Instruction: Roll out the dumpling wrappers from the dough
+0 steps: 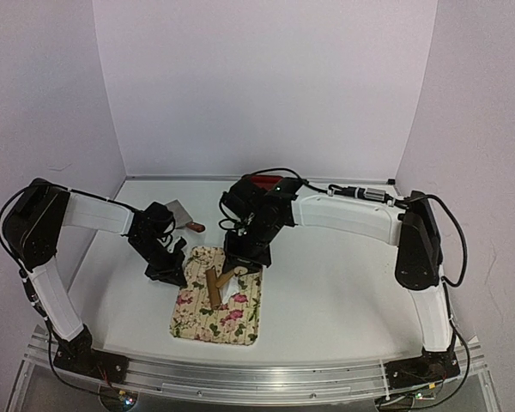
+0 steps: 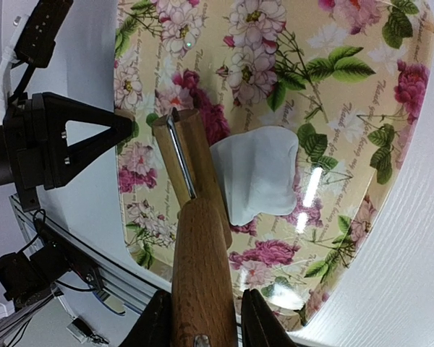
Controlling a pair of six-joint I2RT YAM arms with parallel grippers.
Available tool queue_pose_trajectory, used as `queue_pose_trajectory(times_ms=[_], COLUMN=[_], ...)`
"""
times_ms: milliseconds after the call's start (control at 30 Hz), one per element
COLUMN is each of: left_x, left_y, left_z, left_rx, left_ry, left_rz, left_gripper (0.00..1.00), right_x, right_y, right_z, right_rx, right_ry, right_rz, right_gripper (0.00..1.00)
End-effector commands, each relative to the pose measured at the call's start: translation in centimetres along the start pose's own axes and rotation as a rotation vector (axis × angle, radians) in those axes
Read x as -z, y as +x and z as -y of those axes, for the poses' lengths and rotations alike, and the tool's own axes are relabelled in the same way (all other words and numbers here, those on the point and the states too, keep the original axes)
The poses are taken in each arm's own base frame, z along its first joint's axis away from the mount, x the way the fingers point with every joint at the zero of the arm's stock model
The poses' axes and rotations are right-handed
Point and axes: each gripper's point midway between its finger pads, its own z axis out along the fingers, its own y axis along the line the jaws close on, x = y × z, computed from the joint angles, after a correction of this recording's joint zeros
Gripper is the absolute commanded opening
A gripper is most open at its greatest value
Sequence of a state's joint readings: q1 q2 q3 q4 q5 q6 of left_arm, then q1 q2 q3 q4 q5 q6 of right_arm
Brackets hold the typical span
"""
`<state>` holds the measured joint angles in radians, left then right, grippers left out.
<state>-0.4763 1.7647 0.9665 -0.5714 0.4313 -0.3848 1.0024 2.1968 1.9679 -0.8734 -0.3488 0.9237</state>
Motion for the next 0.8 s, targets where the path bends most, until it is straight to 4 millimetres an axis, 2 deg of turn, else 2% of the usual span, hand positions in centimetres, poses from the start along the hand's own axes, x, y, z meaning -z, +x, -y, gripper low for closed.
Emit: queue_pose_trajectory(times_ms=[0, 267, 367, 467, 567, 667, 767], left_x=[1.4, 0.5, 0.0, -0.5, -0.7, -1.1, -1.4], left_y=[-0.2, 0.5, 1.1, 1.6, 1.6, 1.9, 2.1], left_z=[-0.2, 1.0, 1.6, 1.7, 2.7, 3.4, 3.6], left_rx=[-0.072, -0.109, -0.141, -0.152, -0.182, -0.205, -0.215], left_ry=[-0.038, -0.023, -0.024, -0.034, -0.028, -0.029, -0.038], left_rz=[0.035, 0.002, -0.001, -0.012, -0.007, -0.022, -0.026], left_gripper=[0.0, 0.0, 0.0, 0.0, 0.0, 0.0, 0.0], right_x=[2.2, 8.0, 10.2, 11.6, 12.0, 10.9, 9.9], right_y=[0.1, -0.2, -0.1, 0.1, 0.7, 1.8, 2.7], right_z=[2.4, -1.7, -2.1, -1.4, -0.1, 2.0, 3.0], right_rx=[-0.047, -0.092, -0.106, -0.13, -0.138, -0.168, -0.18], right_ry=[0.109, -0.093, -0.129, -0.13, -0.108, -0.06, -0.036], right_rz=[0.038, 0.122, 0.165, 0.203, 0.209, 0.183, 0.147], right_gripper=[0.0, 0.0, 0.0, 0.0, 0.0, 0.0, 0.0])
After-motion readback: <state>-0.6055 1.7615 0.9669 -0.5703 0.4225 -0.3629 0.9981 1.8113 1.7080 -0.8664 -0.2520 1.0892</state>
